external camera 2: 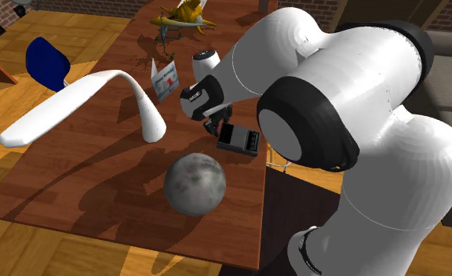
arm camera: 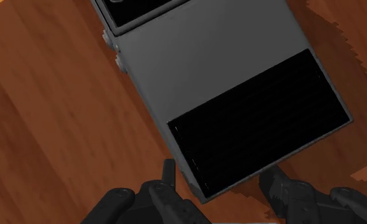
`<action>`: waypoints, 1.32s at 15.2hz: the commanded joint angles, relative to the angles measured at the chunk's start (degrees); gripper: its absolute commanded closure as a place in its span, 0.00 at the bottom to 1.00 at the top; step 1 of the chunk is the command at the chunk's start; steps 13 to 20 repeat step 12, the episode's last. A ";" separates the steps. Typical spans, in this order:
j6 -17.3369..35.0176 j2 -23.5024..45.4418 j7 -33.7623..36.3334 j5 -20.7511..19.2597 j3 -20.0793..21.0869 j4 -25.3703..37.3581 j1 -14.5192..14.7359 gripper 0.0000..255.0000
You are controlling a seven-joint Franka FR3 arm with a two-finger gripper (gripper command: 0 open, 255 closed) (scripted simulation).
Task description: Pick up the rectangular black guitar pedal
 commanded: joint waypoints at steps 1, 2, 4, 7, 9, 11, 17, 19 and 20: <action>-1.13 -1.21 0.39 -0.51 -0.24 -0.02 0.30 1.00; -1.76 -1.81 0.52 -0.77 -0.38 0.05 0.41 1.00; -3.05 -2.97 0.80 -1.27 -0.62 0.23 0.60 1.00; -5.02 -4.66 1.19 -2.00 -0.94 0.60 0.87 1.00; -6.35 -5.74 1.43 -2.47 -1.13 0.91 1.03 1.00; -7.12 -6.36 1.58 -2.73 -1.23 1.10 1.11 1.00; -7.12 -6.35 1.57 -2.73 -1.22 1.11 1.11 1.00; -7.12 -6.35 1.57 -2.73 -1.22 1.11 1.11 1.00; -7.12 -6.35 1.57 -2.73 -1.22 1.11 1.11 1.00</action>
